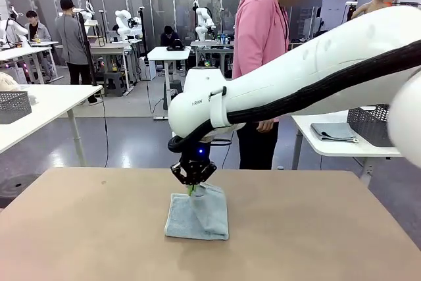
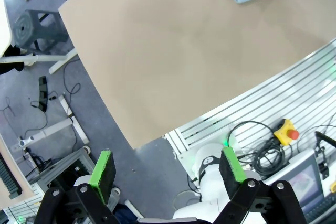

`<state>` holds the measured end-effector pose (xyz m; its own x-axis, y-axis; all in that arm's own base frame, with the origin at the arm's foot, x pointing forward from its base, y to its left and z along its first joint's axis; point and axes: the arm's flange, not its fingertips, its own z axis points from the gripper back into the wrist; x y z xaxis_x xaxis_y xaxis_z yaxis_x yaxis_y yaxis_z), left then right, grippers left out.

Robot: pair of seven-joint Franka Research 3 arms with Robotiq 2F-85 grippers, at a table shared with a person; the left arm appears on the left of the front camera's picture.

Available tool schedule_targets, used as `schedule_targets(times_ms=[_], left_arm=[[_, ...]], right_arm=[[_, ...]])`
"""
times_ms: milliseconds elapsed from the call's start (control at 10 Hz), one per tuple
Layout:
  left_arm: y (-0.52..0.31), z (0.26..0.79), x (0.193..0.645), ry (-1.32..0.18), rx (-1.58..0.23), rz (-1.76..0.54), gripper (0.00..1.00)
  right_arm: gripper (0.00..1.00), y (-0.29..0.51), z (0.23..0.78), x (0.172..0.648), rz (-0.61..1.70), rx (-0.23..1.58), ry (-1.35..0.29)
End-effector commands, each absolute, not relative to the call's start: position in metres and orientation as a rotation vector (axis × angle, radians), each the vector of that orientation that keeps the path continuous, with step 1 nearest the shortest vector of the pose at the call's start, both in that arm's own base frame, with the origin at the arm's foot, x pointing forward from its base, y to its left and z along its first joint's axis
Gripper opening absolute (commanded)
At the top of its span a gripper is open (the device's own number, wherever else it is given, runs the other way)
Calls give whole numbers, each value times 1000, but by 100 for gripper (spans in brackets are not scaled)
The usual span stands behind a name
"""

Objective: Fold the towels and place them in the basket.
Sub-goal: When a person lays out a Towel with hook on the table, fold it in half twice.

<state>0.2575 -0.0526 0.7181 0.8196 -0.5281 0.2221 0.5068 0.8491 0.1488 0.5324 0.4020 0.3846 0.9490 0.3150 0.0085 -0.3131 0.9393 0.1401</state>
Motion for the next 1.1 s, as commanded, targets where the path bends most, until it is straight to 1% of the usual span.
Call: schedule_targets(times_ms=[0,200,300,400,500,600,700,900,1000], left_arm=[[-53,719,256,-263,92,-546,100],[-53,719,256,-263,92,-546,100],[-53,719,256,-263,92,-546,100],[-53,719,256,-263,92,-546,100],[-53,719,256,-263,92,-546,100],[-53,719,256,-263,92,-546,100],[-53,719,256,-263,92,-546,100],[-53,719,256,-263,92,-546,100],[-53,719,256,-263,92,-546,100]], right_arm=[[0,418,384,541,331,201,35],[0,429,371,548,336,195,70],[35,430,365,550,323,199,83],[46,429,362,551,313,202,82],[78,426,361,551,306,216,84],[89,426,367,547,321,251,101],[100,422,368,546,327,255,71],[100,412,366,546,312,271,63],[63,406,365,547,304,259,64]])
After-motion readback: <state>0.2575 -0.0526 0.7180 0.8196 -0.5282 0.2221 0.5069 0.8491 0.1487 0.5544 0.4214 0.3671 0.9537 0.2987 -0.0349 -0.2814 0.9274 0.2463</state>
